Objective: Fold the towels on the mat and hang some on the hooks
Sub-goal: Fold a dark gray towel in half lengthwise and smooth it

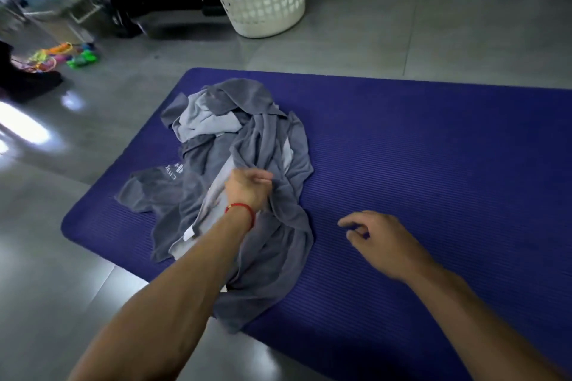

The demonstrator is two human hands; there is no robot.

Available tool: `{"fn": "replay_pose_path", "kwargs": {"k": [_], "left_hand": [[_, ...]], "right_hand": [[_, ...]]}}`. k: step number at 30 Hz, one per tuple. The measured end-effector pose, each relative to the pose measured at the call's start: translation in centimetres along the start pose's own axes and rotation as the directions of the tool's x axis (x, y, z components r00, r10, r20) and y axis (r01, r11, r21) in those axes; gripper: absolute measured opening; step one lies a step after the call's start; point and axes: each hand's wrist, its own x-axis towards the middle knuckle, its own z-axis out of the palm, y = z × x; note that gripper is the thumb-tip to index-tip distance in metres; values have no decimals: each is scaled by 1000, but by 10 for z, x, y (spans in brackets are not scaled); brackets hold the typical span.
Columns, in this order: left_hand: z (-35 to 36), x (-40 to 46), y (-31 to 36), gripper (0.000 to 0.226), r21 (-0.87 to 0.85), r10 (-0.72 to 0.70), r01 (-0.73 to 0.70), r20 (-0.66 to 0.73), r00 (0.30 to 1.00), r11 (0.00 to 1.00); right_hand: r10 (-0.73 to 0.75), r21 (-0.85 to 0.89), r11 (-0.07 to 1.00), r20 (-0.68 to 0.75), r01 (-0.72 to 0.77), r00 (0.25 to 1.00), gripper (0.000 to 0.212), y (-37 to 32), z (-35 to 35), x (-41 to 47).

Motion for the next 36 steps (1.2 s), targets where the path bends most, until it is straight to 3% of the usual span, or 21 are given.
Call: {"fn": "replay_pose_path", "kwargs": {"k": [2,4,7,11,13,16,18,20,22,23,24,26,28,29,32,34,36], "left_hand": [[20,-22,12,28,-9,107,-107,35,994,994],[36,-28,14,23,111,161,-156,-43,986,982],[31,-5,-6,43,305,-12,64,-168,986,950],[9,18,-33,42,167,19,-7,-69,997,986],[8,-1,-22,41,16,25,-24,-44,999,1000],[20,-54,5,33,-250,180,-149,105,978,957],[30,-96,19,30,-339,296,-223,183,938,914],[39,-134,29,38,-396,396,-268,287,872,878],[47,-165,35,48,-418,455,-271,444,772,867],[50,-175,32,49,-388,460,-289,482,745,875],[50,-180,30,48,-342,460,-325,474,750,882],[45,-174,24,43,-222,475,-421,350,807,879],[43,-144,12,41,-67,493,-491,230,839,868],[46,-125,6,45,39,515,-534,215,830,844],[73,-76,-2,69,363,495,-589,323,807,722],[97,-59,3,82,519,378,-543,396,837,660],[122,-44,4,88,563,259,-558,524,812,610]], "right_hand": [[29,110,994,-65,-22,997,27,6,-10,-5],[47,132,991,-84,-36,995,26,12,-18,-10],[59,111,993,-90,-48,994,25,27,-26,-20],[109,143,985,-113,-93,988,22,40,-20,-28],[116,174,980,-109,-96,987,21,36,-12,-28],[119,319,945,-142,-68,983,22,20,-7,-21],[156,572,817,-104,-69,982,26,6,-13,-9],[141,789,605,27,-108,990,30,-3,-24,3],[104,858,490,121,-157,987,32,-2,-36,15],[109,856,486,143,-178,984,33,4,-42,18],[135,831,521,147,-197,980,33,11,-49,19],[231,684,688,111,-243,967,34,37,-63,12],[293,369,877,92,-306,952,31,65,-83,-4],[320,209,917,120,-339,940,27,79,-92,-15],[446,-85,895,161,-438,880,20,113,-117,-49],[516,-222,842,65,-492,854,18,135,-126,-72],[571,-262,789,-23,-556,821,17,158,-128,-91]]}}
